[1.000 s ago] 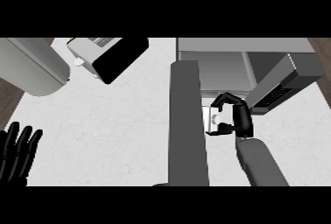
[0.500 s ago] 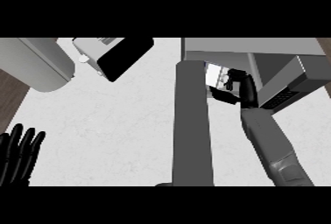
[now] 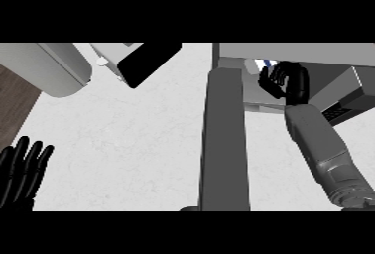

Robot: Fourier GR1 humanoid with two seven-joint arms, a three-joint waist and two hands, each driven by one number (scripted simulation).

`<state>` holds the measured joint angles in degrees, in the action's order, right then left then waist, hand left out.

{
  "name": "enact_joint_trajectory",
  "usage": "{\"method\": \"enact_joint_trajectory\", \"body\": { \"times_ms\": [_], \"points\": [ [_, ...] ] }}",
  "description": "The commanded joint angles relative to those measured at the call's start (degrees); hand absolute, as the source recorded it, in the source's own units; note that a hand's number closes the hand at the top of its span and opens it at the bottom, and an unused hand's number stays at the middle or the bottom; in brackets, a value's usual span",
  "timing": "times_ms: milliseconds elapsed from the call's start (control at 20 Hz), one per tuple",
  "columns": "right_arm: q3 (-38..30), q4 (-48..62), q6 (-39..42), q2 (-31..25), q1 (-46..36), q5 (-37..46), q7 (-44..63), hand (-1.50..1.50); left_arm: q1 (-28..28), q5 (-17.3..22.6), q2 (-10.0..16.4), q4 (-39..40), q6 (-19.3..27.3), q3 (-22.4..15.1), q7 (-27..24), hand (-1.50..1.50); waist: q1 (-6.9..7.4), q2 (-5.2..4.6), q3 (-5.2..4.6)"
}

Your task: Pick up the milk, place it into the microwave and close the microwave

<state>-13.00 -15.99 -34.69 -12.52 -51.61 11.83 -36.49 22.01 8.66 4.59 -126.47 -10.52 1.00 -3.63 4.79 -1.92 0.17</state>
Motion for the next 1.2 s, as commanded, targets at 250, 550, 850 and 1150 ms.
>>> {"method": "enact_joint_trajectory", "body": {
  "times_ms": [250, 550, 850, 1150],
  "points": [
    [5.6, 8.9, -3.9, -0.4, -4.9, 7.9, 1.2, -1.50, -1.5, -3.6, -0.4, 2.1, 1.1, -0.4, -0.7, -1.50, 0.96, -0.38, 0.01],
    [6.4, 11.1, -1.1, 1.0, -8.5, 8.9, 3.8, -1.50, -2.9, -3.9, 0.4, 2.8, 0.2, -1.3, 0.6, -1.50, 1.19, -0.61, 0.04],
    [4.6, 10.5, -1.6, 1.7, -9.5, 7.4, 4.0, -1.50, -0.5, -5.8, 0.2, 1.9, 0.0, -2.0, -1.1, -1.50, 0.75, -0.06, 0.02],
    [2.9, 10.0, -2.3, 0.4, -7.7, 6.0, 2.5, -1.50, -0.3, -6.1, -0.3, -0.6, 0.7, -2.4, 0.2, -1.50, -0.01, 0.11, 0.02]
  ]
}}
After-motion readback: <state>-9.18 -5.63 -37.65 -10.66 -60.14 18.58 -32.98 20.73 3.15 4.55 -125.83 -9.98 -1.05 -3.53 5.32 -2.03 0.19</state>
